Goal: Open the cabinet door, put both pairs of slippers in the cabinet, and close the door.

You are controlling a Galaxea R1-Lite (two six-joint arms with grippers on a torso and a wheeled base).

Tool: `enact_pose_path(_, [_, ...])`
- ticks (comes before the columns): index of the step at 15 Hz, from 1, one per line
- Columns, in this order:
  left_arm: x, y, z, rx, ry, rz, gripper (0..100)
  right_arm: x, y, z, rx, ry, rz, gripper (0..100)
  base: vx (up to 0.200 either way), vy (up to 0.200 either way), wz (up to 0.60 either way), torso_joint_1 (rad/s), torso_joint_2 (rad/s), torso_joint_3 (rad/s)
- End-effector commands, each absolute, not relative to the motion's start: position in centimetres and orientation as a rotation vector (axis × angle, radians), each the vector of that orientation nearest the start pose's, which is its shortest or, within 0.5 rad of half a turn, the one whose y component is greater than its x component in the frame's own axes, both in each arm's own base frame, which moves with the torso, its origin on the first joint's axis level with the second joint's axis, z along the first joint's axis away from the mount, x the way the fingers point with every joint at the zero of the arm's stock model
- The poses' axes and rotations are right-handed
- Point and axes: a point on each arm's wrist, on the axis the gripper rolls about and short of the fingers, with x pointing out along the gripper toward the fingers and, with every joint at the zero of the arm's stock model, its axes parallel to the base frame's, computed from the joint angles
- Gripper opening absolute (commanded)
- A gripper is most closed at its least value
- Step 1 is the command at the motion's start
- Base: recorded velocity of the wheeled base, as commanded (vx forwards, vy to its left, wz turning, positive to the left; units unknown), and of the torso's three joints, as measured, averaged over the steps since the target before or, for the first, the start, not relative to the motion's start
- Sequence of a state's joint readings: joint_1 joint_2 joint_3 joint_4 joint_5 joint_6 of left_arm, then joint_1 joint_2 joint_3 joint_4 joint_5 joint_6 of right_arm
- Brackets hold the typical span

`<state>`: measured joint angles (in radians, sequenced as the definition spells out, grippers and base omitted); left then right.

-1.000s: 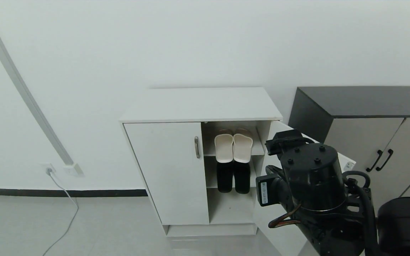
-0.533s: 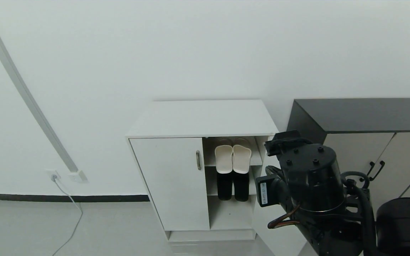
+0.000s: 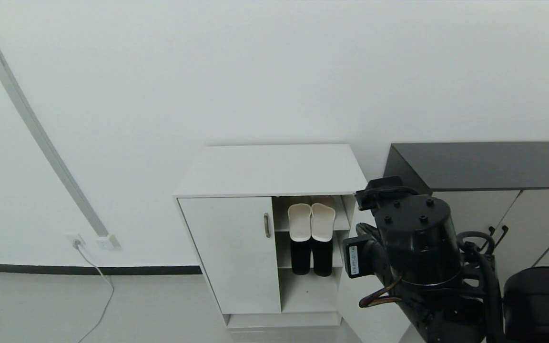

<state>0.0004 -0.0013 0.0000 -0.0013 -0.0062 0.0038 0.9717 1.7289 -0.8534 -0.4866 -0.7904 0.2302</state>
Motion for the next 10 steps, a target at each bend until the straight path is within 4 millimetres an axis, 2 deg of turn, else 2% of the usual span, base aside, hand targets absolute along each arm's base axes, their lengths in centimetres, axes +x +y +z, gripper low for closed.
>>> enact_pose_path(1, [-2.3, 0.0, 7.6, 0.003, -0.002, -0.005, 0, 18.6, 24.4, 17.3, -0.076, 0.269, 0.150, 0, 0.000, 0.000, -0.60, 0.168, -0.36, -0.198])
enact_pose_path(6, [-2.3, 0.0, 7.6, 0.005, -0.002, -0.006, 0, 18.7, 24.3, 17.2, -0.075, 0.274, 0.154, 0, 0.000, 0.000, -0.60, 0.036, -0.06, -0.020])
enact_pose_path(10, [-2.3, 0.0, 7.6, 0.003, -0.002, -0.005, 0, 20.2, 23.7, 16.8, -0.062, 0.268, 0.119, 0, 0.000, 0.000, 0.00, 0.000, 0.00, 0.000])
